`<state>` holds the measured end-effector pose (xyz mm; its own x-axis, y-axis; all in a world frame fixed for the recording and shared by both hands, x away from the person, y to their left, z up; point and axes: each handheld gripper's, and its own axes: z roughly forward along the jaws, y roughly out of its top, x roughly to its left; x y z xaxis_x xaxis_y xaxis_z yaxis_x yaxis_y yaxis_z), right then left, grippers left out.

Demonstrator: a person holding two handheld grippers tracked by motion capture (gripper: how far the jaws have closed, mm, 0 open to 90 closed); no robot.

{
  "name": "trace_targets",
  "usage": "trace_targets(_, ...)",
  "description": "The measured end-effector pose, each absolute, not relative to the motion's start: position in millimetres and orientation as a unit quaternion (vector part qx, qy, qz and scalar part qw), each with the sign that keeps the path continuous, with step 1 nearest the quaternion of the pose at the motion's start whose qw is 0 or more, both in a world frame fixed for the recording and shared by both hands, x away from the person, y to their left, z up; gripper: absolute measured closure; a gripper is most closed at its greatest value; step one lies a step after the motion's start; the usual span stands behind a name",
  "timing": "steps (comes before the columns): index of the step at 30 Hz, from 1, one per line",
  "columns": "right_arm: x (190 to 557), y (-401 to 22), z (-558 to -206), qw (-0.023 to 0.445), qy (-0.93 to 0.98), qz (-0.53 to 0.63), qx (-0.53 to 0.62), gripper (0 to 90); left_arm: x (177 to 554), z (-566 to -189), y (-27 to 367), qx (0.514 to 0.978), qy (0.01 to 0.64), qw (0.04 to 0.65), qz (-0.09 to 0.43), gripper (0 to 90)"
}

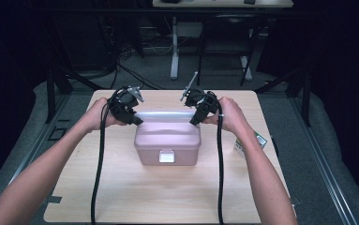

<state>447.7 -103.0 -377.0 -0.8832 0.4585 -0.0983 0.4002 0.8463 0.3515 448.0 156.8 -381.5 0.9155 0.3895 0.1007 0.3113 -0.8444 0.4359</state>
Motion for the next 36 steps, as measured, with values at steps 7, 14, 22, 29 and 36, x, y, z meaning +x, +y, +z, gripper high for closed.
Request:
trace_targets(7,450,-106,-380,0.082,0.954,0.177,0.229,70.6,448,-382,157,0.955,0.185,0.212,0.093,74.7)
trace_targets(14,452,-104,-386,0.076,0.954,0.172,0.231,70.3,448,-383,159,0.953,0.186,0.22,0.093,74.7)
trace_targets(22,453,-101,-395,0.074,0.954,0.175,0.23,74.0,444,-383,155,0.955,0.178,0.221,0.091,75.1)
trace_targets(29,449,-109,-395,0.07,0.955,0.172,0.233,75.6,441,-383,151,0.955,0.174,0.221,0.092,75.2)
trace_targets(36,439,-113,-393,0.077,0.956,0.165,0.231,79.8,434,-383,146,0.957,0.169,0.218,0.088,75.3)
